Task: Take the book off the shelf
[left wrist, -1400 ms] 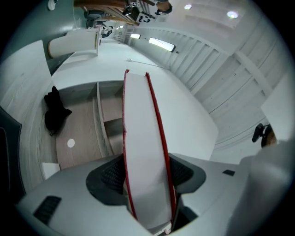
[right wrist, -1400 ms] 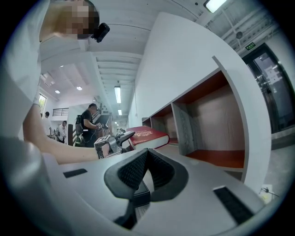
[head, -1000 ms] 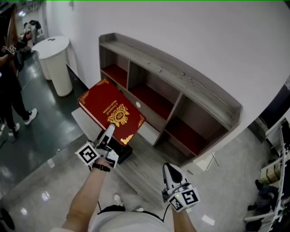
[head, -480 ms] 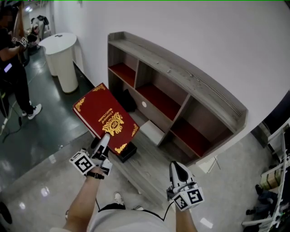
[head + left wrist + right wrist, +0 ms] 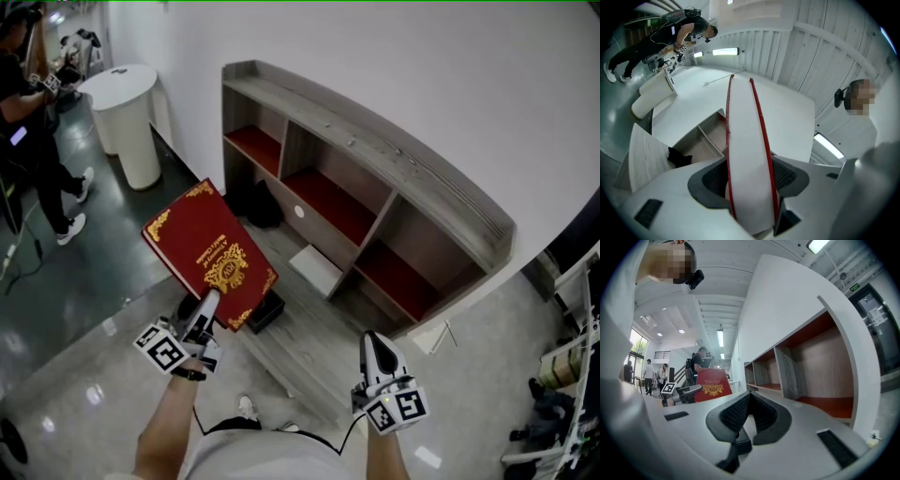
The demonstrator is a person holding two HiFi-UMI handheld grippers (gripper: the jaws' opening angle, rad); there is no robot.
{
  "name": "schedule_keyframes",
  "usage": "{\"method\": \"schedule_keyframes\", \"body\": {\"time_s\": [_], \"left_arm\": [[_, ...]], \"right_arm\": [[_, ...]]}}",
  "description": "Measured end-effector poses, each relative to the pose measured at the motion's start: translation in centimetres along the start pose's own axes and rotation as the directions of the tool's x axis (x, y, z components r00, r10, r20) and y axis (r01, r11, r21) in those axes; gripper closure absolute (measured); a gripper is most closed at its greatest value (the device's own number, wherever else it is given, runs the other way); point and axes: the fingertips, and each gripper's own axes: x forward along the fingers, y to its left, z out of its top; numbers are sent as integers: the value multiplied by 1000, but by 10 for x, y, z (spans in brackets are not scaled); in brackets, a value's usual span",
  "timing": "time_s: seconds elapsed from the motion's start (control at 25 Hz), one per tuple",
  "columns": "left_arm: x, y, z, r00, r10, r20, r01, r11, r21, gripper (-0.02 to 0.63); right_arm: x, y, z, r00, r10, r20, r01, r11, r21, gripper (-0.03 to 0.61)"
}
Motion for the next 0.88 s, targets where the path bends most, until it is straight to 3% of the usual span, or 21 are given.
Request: {"method": "schedule_keyframes", "body": {"time_s": [0.32,0.56,0.88], "left_arm": [[-29,9,-2,999,39,-32,-36,996,83,354],[-50,0,12,999,47,-9,-45,992,115,357],[-79,-3,12,993,112,-25,-104,968,227,357]], "right_arm": [[2,-5,1,1000,-10,-2,10,1000,-5,555],[3,-10,5,1000,-27,1,27,1000,-12,555],[0,-32,4,998,-64,-2,64,998,-8,555]]}}
